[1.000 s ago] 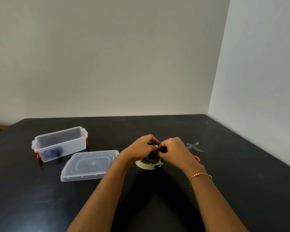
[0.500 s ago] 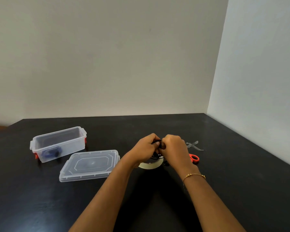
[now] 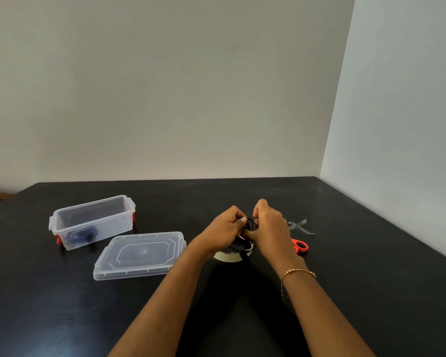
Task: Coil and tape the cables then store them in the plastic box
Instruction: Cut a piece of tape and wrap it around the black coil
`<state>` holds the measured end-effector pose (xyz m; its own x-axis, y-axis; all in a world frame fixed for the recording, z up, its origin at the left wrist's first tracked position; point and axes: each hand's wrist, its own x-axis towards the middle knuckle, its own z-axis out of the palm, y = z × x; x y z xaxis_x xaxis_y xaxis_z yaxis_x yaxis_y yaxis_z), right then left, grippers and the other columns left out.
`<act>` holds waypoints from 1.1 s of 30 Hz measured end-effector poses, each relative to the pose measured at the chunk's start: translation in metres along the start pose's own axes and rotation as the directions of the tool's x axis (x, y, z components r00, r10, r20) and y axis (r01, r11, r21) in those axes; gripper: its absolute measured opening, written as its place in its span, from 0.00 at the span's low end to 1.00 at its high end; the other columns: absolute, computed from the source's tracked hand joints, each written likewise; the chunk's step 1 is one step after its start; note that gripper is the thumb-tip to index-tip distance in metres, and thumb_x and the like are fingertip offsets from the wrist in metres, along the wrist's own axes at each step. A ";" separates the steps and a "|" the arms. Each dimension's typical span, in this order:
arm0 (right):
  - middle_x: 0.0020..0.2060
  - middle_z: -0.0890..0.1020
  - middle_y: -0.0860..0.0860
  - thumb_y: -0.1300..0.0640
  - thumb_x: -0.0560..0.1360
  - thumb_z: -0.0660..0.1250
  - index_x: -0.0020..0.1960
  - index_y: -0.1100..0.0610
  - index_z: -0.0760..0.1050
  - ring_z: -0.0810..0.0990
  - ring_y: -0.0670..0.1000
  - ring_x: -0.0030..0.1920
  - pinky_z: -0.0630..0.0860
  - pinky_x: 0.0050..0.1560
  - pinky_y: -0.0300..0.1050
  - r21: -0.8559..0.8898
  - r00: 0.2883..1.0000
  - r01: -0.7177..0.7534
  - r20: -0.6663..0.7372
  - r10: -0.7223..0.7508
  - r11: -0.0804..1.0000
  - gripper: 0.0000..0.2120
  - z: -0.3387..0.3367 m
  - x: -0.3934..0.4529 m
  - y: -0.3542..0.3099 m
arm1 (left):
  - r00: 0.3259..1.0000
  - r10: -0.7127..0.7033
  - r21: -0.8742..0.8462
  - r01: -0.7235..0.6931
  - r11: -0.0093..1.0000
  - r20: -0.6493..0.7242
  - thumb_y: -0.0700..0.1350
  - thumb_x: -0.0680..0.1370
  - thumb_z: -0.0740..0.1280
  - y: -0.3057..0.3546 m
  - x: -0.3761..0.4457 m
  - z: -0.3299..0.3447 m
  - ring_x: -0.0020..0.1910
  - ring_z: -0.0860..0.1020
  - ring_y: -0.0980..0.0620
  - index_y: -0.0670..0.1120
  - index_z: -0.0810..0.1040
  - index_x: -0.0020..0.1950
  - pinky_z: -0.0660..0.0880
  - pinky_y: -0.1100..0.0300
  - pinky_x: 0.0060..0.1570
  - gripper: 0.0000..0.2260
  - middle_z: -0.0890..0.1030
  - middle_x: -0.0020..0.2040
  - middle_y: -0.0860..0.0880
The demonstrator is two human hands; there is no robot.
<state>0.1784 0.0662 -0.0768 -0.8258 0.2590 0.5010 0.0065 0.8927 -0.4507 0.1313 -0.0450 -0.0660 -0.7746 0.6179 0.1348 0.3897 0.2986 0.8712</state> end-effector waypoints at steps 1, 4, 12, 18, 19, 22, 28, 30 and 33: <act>0.37 0.72 0.49 0.57 0.69 0.72 0.43 0.55 0.64 0.72 0.47 0.37 0.67 0.34 0.33 0.020 0.999 -0.011 0.035 0.010 1.000 0.16 -0.001 0.001 0.002 | 1.000 -0.003 0.005 0.003 1.000 0.013 0.43 0.81 0.55 0.000 0.000 -0.001 0.35 0.69 0.56 0.47 0.69 0.46 0.69 0.65 0.39 0.06 0.72 0.37 0.50; 0.33 0.71 0.48 0.59 0.69 0.72 0.37 0.54 0.66 0.71 0.47 0.33 0.65 0.31 0.32 0.105 0.992 -0.047 0.120 0.034 0.993 0.14 -0.005 0.005 0.004 | 0.999 -0.007 -0.005 0.007 1.000 0.037 0.44 0.81 0.56 0.000 0.000 -0.004 0.34 0.68 0.57 0.46 0.70 0.46 0.68 0.64 0.39 0.06 0.71 0.36 0.51; 0.37 0.74 0.49 0.64 0.68 0.72 0.40 0.52 0.66 0.76 0.45 0.32 0.72 0.29 0.32 0.314 0.947 -0.126 0.320 0.020 0.941 0.15 -0.012 0.007 0.006 | 0.998 -0.042 -0.020 0.043 0.999 0.048 0.48 0.80 0.58 0.003 -0.002 -0.006 0.38 0.72 0.55 0.48 0.69 0.44 0.73 0.60 0.46 0.07 0.74 0.38 0.49; 0.48 0.77 0.56 0.63 0.68 0.71 0.48 0.52 0.68 0.80 0.54 0.45 0.80 0.43 0.45 0.403 0.876 -0.196 0.482 -0.025 0.894 0.15 -0.017 0.007 0.010 | 0.991 -0.075 -0.041 0.080 0.996 0.115 0.45 0.81 0.57 0.010 -0.007 -0.008 0.35 0.70 0.57 0.46 0.67 0.51 0.70 0.66 0.43 0.03 0.71 0.33 0.52; 0.49 0.78 0.56 0.63 0.68 0.71 0.49 0.53 0.68 0.80 0.56 0.49 0.80 0.46 0.48 0.426 0.865 -0.215 0.500 -0.031 0.879 0.15 -0.018 0.007 0.011 | 0.991 -0.073 -0.051 0.079 0.996 0.113 0.45 0.81 0.57 0.011 -0.007 -0.007 0.36 0.71 0.57 0.46 0.68 0.50 0.70 0.66 0.43 0.03 0.71 0.34 0.52; 0.48 0.81 0.56 0.63 0.69 0.72 0.52 0.55 0.71 0.82 0.54 0.49 0.80 0.48 0.48 0.508 0.845 -0.256 0.531 -0.064 0.823 0.15 -0.025 0.006 0.014 | 0.993 -0.072 -0.094 0.081 0.992 0.098 0.45 0.81 0.58 0.011 -0.006 -0.007 0.39 0.73 0.54 0.46 0.71 0.47 0.72 0.63 0.44 0.05 0.74 0.38 0.49; 0.41 0.84 0.57 0.59 0.65 0.75 0.48 0.59 0.76 0.83 0.53 0.44 0.80 0.47 0.47 0.581 0.944 -0.203 0.329 0.001 0.788 0.14 -0.019 0.007 0.016 | 0.999 -0.021 -0.250 0.014 0.968 -0.027 0.45 0.81 0.57 0.011 -0.005 -0.004 0.41 0.75 0.55 0.46 0.73 0.47 0.74 0.62 0.47 0.07 0.76 0.39 0.49; 0.40 0.84 0.55 0.58 0.65 0.75 0.47 0.59 0.77 0.84 0.50 0.42 0.80 0.45 0.44 0.604 0.964 -0.173 0.267 0.007 0.778 0.13 -0.017 0.007 0.013 | 0.994 -0.017 -0.302 -0.015 0.953 -0.105 0.45 0.81 0.56 0.010 -0.003 -0.002 0.42 0.76 0.54 0.45 0.74 0.48 0.75 0.62 0.46 0.09 0.77 0.40 0.48; 0.38 0.84 0.51 0.58 0.69 0.72 0.46 0.57 0.78 0.82 0.42 0.36 0.74 0.33 0.31 0.669 0.977 -0.155 0.213 0.012 0.727 0.07 -0.016 0.006 0.006 | 0.981 -0.035 -0.368 -0.040 0.929 -0.193 0.45 0.81 0.58 0.010 -0.002 -0.002 0.40 0.77 0.54 0.44 0.76 0.46 0.75 0.65 0.42 0.10 0.78 0.40 0.47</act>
<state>0.1826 0.0792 -0.0654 -0.9269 0.1854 0.3262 -0.2442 0.3620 -0.8996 0.1357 -0.0449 -0.0564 -0.8692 0.4553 0.1930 0.2095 -0.0146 0.9777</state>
